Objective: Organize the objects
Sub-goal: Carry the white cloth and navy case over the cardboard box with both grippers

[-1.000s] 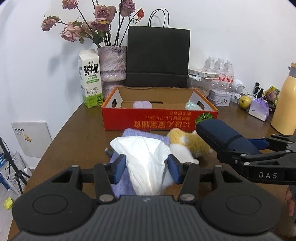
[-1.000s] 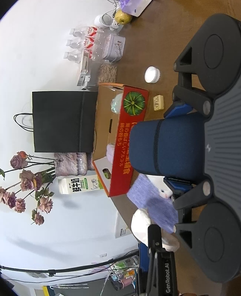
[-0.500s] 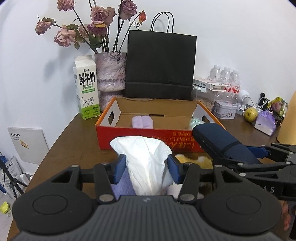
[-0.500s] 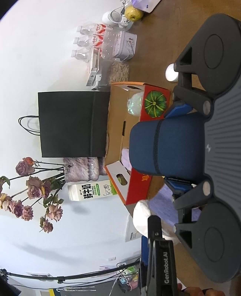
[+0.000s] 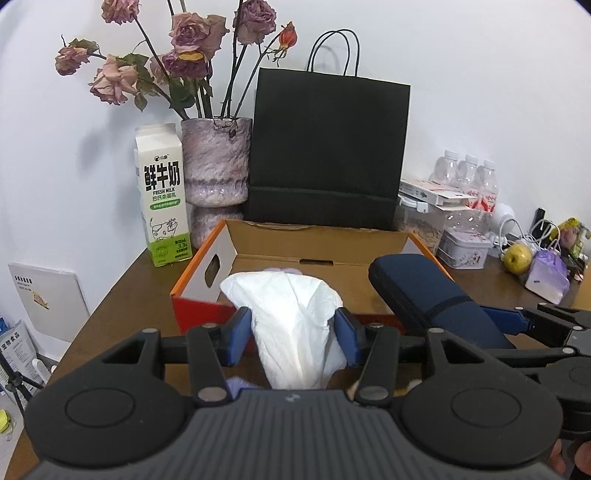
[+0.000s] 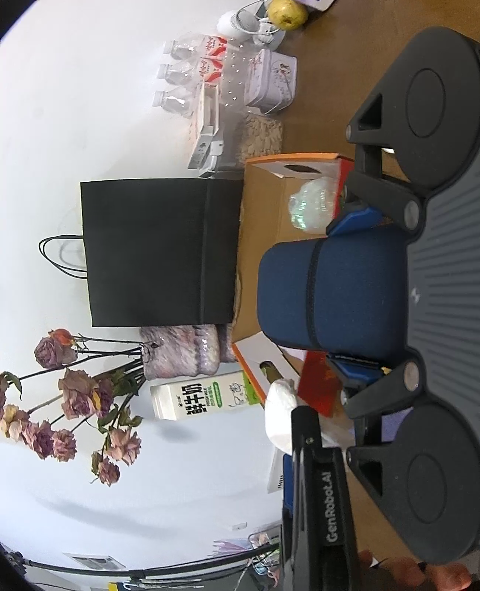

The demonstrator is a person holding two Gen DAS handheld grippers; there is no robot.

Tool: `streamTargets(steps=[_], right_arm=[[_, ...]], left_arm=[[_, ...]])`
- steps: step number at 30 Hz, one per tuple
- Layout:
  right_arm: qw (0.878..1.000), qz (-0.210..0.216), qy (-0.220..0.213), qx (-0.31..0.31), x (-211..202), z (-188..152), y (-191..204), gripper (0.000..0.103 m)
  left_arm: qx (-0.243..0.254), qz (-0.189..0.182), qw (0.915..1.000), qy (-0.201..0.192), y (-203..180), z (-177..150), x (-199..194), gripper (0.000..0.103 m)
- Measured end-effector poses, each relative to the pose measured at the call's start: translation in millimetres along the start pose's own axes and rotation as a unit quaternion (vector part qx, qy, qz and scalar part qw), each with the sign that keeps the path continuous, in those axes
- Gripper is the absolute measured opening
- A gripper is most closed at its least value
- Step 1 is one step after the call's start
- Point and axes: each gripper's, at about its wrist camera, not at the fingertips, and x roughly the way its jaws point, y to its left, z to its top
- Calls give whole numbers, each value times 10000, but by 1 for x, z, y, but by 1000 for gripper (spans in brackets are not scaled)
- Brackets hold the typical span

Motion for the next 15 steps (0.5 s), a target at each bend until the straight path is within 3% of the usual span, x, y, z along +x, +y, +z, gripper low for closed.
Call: streamTargets(steps=[15], right_arm=[[10000, -4, -80, -23, 58, 28, -14, 66]], left_arm=[[-174, 48, 9998, -35, 12, 31, 59, 51]])
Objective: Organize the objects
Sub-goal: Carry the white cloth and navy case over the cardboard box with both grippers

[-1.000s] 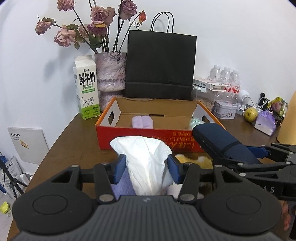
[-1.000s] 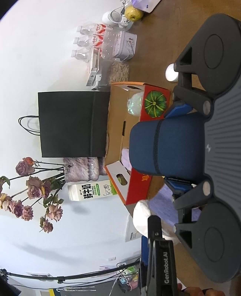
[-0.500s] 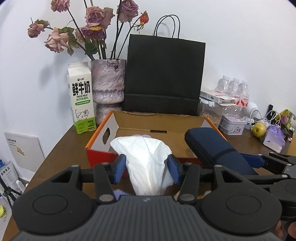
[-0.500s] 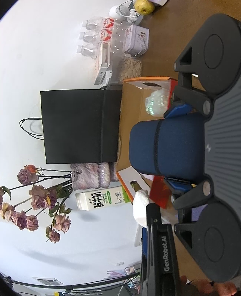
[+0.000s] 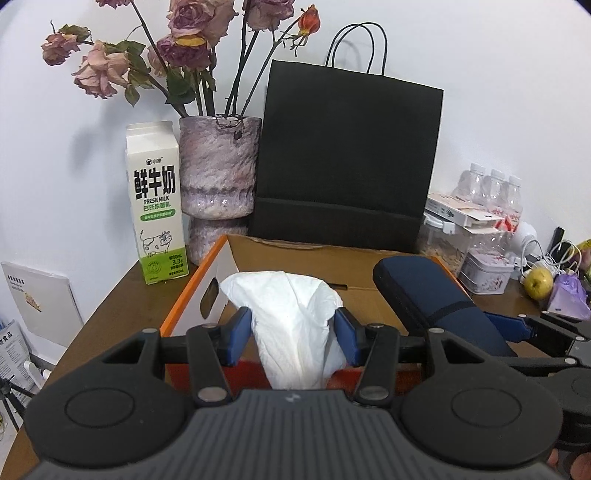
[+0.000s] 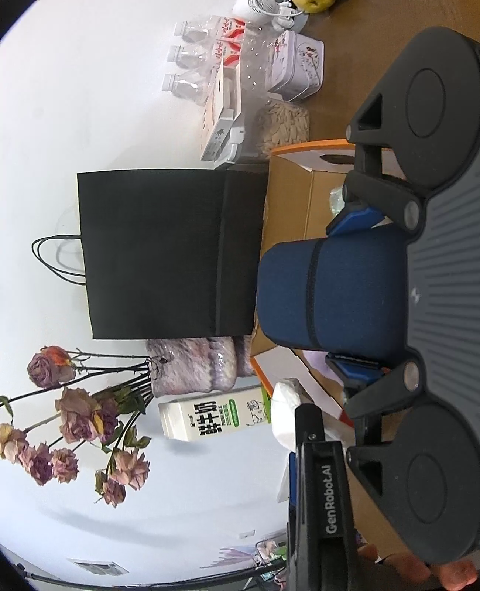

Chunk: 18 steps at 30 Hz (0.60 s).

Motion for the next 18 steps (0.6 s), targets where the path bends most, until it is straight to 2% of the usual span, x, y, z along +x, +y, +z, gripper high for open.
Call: streamTargets(steps=[18], right_arm=[[9999, -90, 59, -64, 62, 21, -19, 66]], left_arm=[[-9, 39, 10000, 55, -4, 27, 62, 51]])
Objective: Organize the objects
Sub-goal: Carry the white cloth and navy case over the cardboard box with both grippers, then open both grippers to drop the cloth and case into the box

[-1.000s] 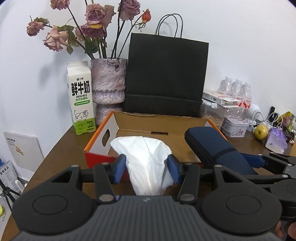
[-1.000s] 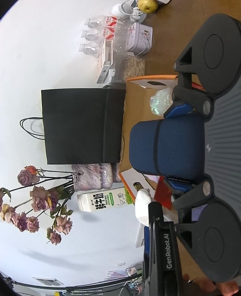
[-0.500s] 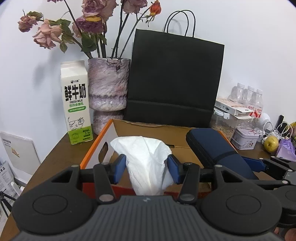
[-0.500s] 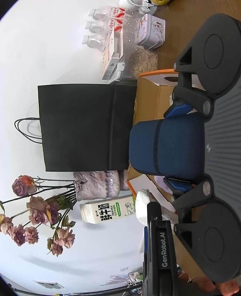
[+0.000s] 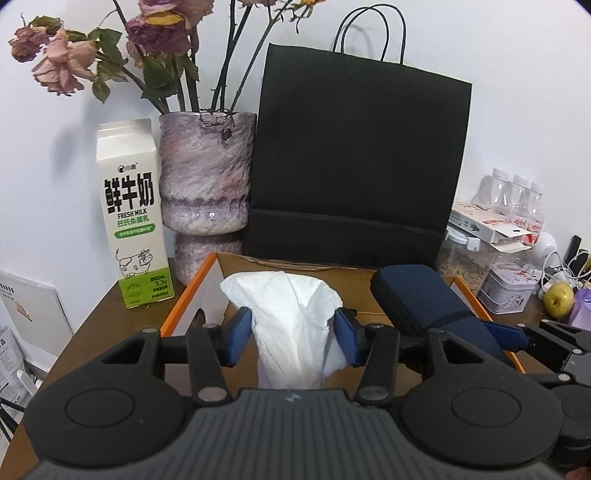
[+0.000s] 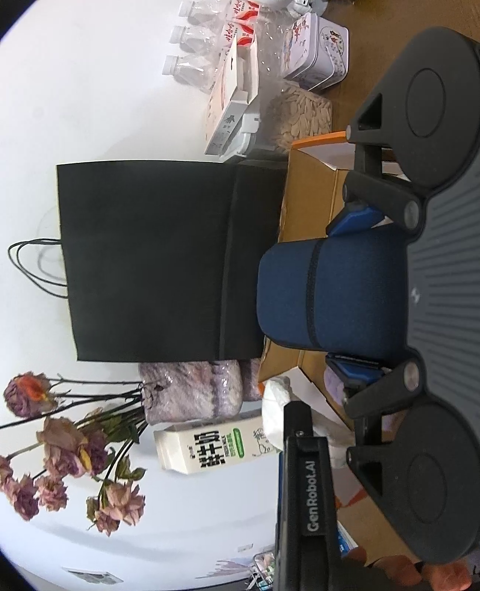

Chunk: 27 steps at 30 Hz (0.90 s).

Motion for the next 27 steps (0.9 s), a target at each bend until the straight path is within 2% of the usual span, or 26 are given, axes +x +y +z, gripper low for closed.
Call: streamTargets(steps=[16, 17, 18, 19, 20, 21, 22, 27], right_arm=[[9997, -65, 233, 60, 36, 2, -12, 67], [9996, -67, 250, 61, 37, 2, -12, 67], [9996, -66, 275, 61, 38, 2, -12, 69], [9995, -78, 286, 58, 39, 1, -13, 79], [9995, -84, 296, 56, 40, 1, -12, 89], [9994, -101, 312, 48, 40, 1, -12, 103], [9995, -124, 300, 35, 40, 1, -11, 103], [9991, -204, 378, 32, 42, -1, -11, 103]], left_arm=[[-5, 71, 9995, 303, 3, 4, 44, 52], [1, 58, 9995, 324, 4, 4, 46, 59], [-11, 59, 9994, 333, 4, 3, 46, 71], [-18, 100, 9995, 300, 4, 3, 45, 75], [0, 118, 9996, 269, 3, 3, 45, 84], [14, 128, 9996, 242, 3, 3, 44, 97], [1, 152, 9997, 216, 3, 3, 43, 103], [-25, 254, 9994, 224, 4, 2, 44, 103]])
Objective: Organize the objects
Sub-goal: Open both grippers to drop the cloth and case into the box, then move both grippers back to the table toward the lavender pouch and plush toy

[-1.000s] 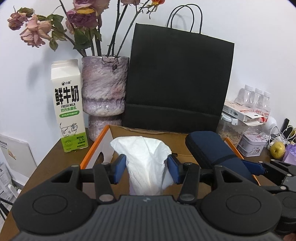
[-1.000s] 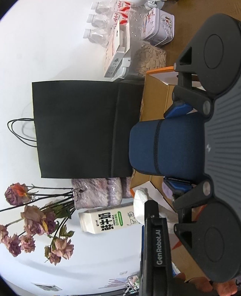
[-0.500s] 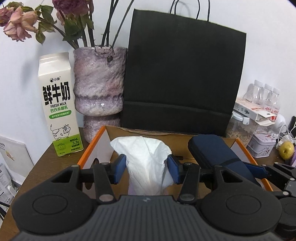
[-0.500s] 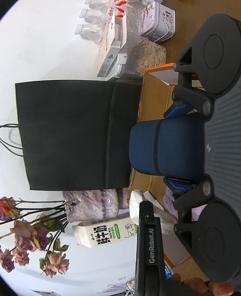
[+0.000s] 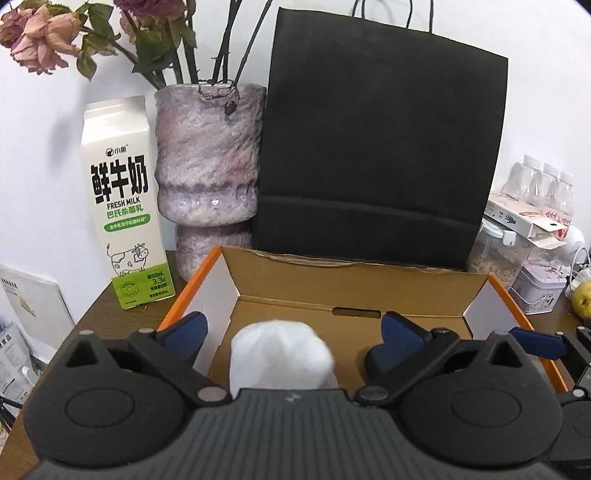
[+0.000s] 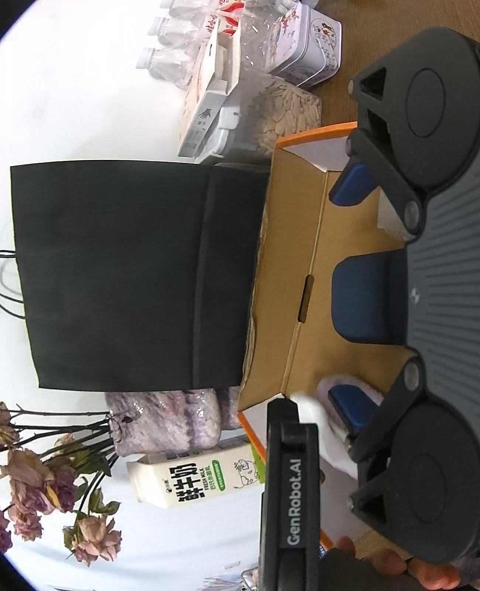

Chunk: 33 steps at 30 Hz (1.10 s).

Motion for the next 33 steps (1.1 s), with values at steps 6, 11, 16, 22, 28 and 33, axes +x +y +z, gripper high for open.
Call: streamTargets(steps=[6, 11, 16, 22, 28, 33], right_arm=[[10000, -12, 12, 17, 0, 0, 0, 103], [10000, 9, 10, 11, -4, 0, 1, 103], [10000, 58, -49, 22, -15, 1, 3, 103], [9999, 71, -110, -38, -34, -3, 9, 103], [9999, 100, -94, -11, -55, -14, 15, 103], [9999, 100, -87, -32, -74, -24, 23, 103]], left_arm=[[-1, 35, 10000, -8, 1, 0, -1, 103], [7, 23, 10000, -43, 2, 0, -7, 103], [37, 3, 9999, -126, 1, -2, -22, 103], [37, -7, 9998, -212, 4, -7, -45, 103], [-22, -30, 9997, -231, 7, -17, -71, 103], [-46, -63, 9997, -219, 9, -27, -93, 103]])
